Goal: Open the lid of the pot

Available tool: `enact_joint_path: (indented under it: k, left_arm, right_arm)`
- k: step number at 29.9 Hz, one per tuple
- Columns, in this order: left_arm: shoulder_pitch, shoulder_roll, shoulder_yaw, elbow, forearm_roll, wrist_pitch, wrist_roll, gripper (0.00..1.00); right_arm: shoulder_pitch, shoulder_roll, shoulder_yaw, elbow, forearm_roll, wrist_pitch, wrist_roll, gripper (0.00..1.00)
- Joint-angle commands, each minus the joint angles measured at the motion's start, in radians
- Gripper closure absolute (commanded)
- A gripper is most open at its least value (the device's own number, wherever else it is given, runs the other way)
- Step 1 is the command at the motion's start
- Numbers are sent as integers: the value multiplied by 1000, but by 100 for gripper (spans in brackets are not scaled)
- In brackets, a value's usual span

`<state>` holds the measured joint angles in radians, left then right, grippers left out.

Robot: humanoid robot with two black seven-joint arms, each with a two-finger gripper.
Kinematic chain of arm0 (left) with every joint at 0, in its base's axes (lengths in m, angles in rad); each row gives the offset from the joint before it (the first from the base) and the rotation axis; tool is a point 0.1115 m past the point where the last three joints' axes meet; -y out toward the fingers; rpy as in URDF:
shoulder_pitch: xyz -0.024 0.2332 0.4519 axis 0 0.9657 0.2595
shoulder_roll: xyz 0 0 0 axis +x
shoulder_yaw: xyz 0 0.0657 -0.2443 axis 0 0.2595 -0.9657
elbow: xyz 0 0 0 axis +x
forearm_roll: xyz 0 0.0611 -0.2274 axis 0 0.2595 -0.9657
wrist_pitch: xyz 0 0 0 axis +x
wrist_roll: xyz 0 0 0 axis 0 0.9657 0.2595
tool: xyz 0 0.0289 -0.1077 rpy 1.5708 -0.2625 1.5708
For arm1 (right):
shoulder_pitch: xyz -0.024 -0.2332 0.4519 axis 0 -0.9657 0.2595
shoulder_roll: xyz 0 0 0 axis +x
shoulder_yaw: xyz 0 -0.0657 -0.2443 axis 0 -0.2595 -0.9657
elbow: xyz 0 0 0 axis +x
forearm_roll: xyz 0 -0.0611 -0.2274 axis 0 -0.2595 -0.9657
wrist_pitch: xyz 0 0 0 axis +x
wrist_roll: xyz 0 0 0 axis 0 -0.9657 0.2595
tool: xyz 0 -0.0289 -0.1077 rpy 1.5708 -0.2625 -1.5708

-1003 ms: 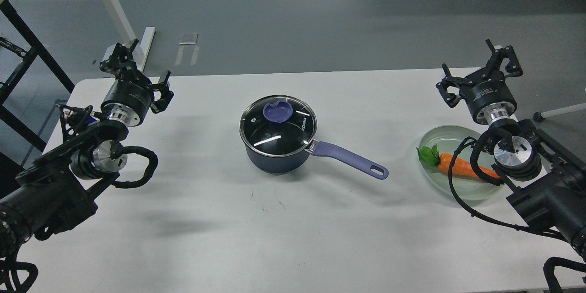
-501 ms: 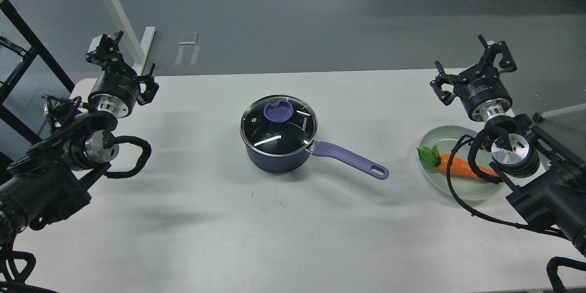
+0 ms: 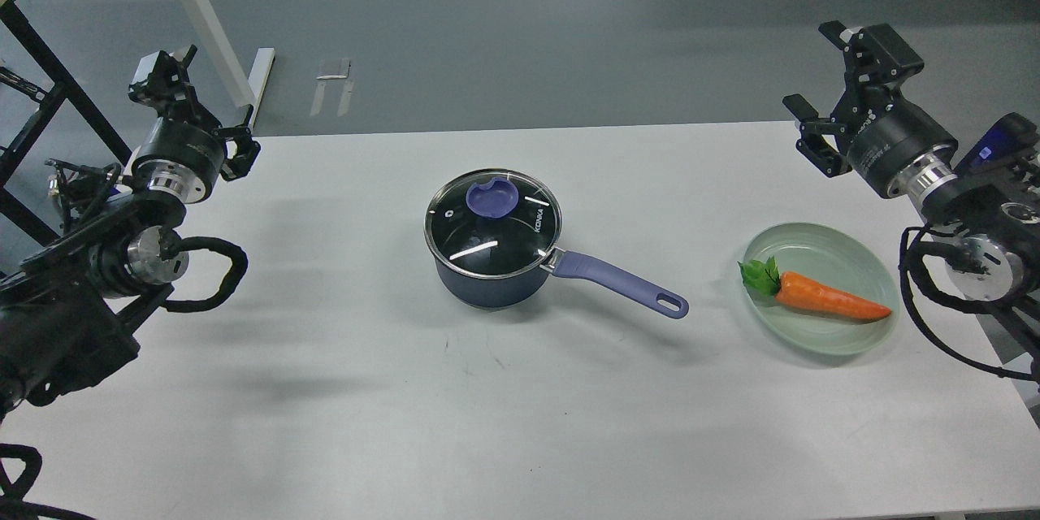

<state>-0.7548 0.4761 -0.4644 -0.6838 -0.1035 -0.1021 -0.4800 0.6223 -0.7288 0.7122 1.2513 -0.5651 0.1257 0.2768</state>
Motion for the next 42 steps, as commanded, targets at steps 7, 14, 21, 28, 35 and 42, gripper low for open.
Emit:
enact_joint_path:
  k: [7, 14, 21, 28, 35, 42]
  left_arm:
    - [-14, 4, -2, -11, 1, -1, 1, 1]
    - [-35, 16, 0, -11, 1, 1, 0, 1]
    - [-34, 19, 0, -11, 1, 2, -3, 1]
    - [-34, 12, -2, -3, -1, 2, -9, 1]
    - [-35, 18, 0, -3, 1, 1, -9, 1]
    - [-35, 16, -2, -3, 1, 1, -9, 1]
  right_arm:
    - [147, -150, -201, 213, -655, -5, -10, 1]
    - [353, -147, -471, 229, -935, -4, -11, 1]
    - [514, -11, -713, 194, -1021, -1, -11, 1]
    - [531, 117, -798, 89, -1024, -1, -11, 2]
    - [547, 137, -873, 89, -1035, 3, -24, 13]
    - [548, 137, -902, 88, -1061, 5, -34, 28]
